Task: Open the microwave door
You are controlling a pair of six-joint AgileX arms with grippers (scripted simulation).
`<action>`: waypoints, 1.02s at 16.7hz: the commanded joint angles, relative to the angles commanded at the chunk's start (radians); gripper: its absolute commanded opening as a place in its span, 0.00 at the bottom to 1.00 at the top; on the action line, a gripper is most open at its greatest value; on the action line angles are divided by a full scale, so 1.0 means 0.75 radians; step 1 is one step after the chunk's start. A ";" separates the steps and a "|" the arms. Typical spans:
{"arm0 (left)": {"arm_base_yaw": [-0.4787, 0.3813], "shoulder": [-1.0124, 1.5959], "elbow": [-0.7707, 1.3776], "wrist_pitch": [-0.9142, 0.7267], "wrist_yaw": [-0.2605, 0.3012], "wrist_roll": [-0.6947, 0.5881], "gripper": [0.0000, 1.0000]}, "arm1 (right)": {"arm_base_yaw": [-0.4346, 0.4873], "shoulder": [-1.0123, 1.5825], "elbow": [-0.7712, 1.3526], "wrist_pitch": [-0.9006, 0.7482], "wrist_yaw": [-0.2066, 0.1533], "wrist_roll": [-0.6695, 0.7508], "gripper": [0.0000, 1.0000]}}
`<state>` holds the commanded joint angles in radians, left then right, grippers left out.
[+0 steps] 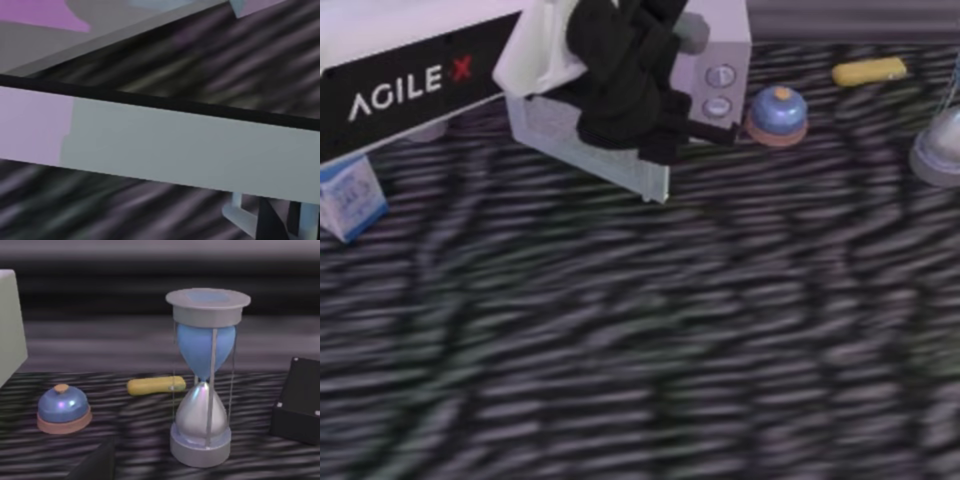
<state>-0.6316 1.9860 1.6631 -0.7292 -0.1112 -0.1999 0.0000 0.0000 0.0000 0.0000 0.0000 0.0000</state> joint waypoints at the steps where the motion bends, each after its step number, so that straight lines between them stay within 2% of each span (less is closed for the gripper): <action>1: 0.008 -0.020 -0.025 0.011 0.013 0.026 0.00 | 0.000 0.000 0.000 0.000 0.000 0.000 1.00; 5: 0.031 -0.079 -0.109 0.044 0.059 0.116 0.00 | 0.000 0.000 0.000 0.000 0.000 0.000 1.00; 17: 0.032 -0.080 -0.112 0.044 0.060 0.119 0.00 | 0.000 0.000 0.000 0.000 0.000 0.000 1.00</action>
<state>-0.6078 1.9261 1.5790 -0.6961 -0.0662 -0.1108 0.0000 0.0000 0.0000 0.0000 0.0000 0.0000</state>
